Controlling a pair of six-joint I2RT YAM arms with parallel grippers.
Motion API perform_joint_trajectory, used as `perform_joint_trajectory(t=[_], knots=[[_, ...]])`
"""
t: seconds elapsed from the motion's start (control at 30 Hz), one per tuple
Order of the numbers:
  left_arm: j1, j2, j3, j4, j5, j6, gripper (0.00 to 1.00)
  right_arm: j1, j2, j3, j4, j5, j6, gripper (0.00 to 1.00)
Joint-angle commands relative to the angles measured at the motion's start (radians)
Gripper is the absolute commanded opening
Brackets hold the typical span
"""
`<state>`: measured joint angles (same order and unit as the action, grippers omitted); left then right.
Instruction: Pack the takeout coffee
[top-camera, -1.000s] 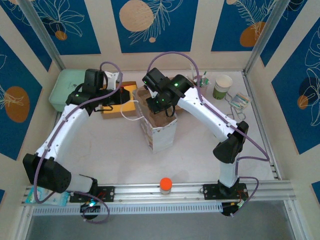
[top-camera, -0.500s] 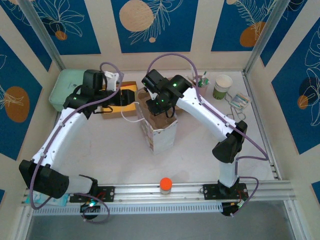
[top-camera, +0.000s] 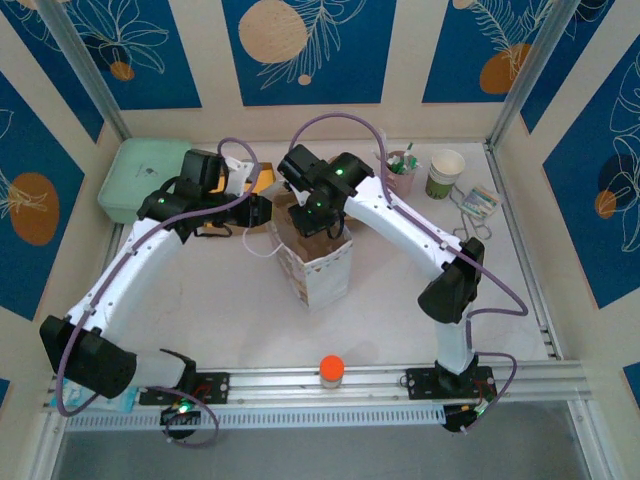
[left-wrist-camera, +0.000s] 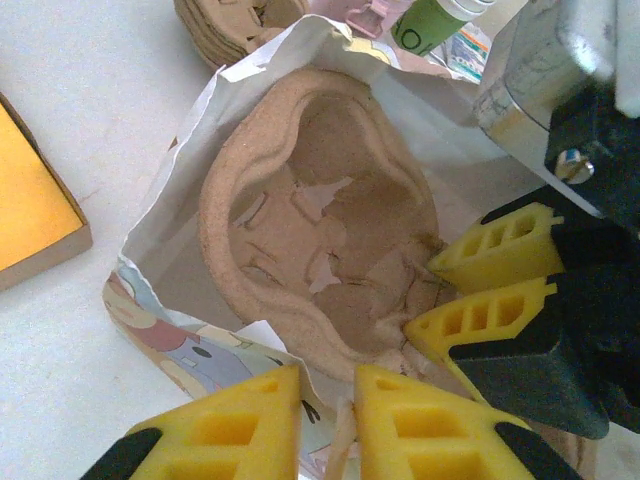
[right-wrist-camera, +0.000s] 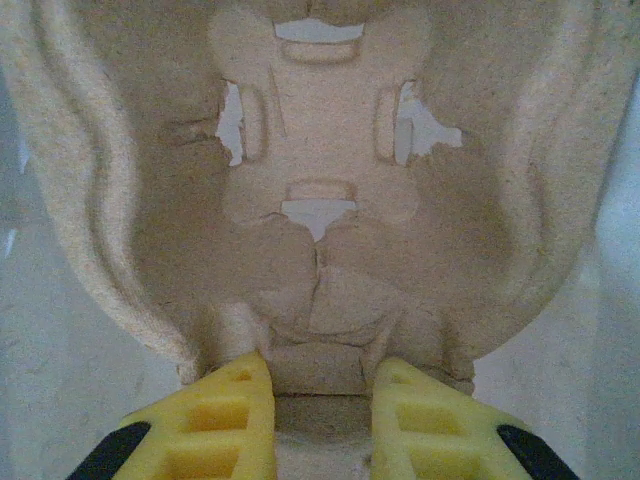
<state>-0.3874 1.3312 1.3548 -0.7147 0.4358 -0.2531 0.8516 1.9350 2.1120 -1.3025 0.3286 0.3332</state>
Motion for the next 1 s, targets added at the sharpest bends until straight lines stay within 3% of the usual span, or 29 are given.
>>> perform_joint_trajectory(t=[0.0, 0.97], knots=[[-0.008, -0.021, -0.027, -0.010, -0.016, 0.007, 0.19, 0.004, 0.011, -0.014, -0.017, -0.025, 0.018, 0.16], [-0.011, -0.104, -0.098, 0.147, 0.064, -0.077, 0.24, 0.021, 0.098, -0.027, 0.016, 0.023, 0.007, 0.17]])
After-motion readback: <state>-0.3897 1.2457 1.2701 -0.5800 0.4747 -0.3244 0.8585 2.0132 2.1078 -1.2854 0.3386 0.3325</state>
